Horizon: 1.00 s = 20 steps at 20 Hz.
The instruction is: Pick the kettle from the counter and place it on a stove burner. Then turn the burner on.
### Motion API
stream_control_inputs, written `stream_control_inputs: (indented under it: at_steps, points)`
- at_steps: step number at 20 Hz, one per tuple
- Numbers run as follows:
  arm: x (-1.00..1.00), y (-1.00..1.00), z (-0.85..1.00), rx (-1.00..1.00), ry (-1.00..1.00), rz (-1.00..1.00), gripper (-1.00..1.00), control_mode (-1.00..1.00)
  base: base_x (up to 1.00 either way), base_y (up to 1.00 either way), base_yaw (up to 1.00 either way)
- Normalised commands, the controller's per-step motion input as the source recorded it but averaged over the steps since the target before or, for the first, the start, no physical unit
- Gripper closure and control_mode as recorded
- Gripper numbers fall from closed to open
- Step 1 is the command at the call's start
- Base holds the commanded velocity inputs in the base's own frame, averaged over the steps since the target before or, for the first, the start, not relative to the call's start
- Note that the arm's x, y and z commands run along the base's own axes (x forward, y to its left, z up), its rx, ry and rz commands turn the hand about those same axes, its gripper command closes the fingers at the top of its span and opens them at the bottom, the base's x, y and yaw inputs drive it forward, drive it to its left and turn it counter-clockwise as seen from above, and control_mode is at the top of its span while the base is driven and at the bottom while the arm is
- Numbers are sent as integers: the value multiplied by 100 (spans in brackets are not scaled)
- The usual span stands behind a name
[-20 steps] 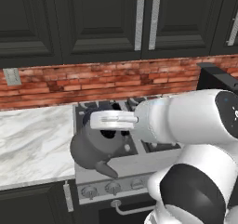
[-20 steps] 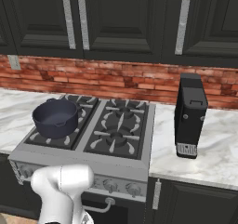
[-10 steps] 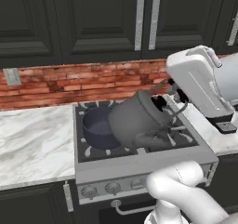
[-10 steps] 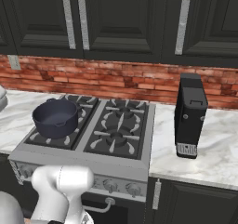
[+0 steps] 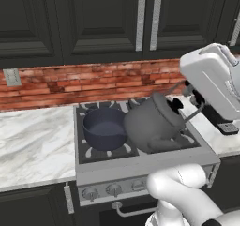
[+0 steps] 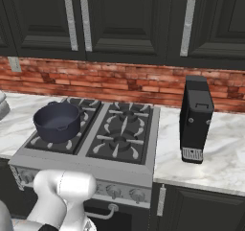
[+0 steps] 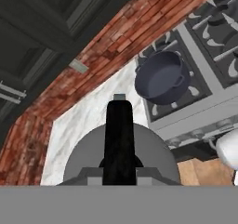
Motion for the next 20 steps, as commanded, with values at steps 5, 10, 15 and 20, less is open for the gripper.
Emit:
stream_control_inputs:
  at_steps: [5,10,15,20]
  points:
    - [-17,-6,-31,-25,8,-44,100,-100,0,0,0]
    - [-2,0,-20,-18,3,-24,100,-100,0,0,0]
    - [1,-16,0,1,0,0,100,-100,0,0,0]
    - [3,-52,0,2,0,0,100,-100,0,0,0]
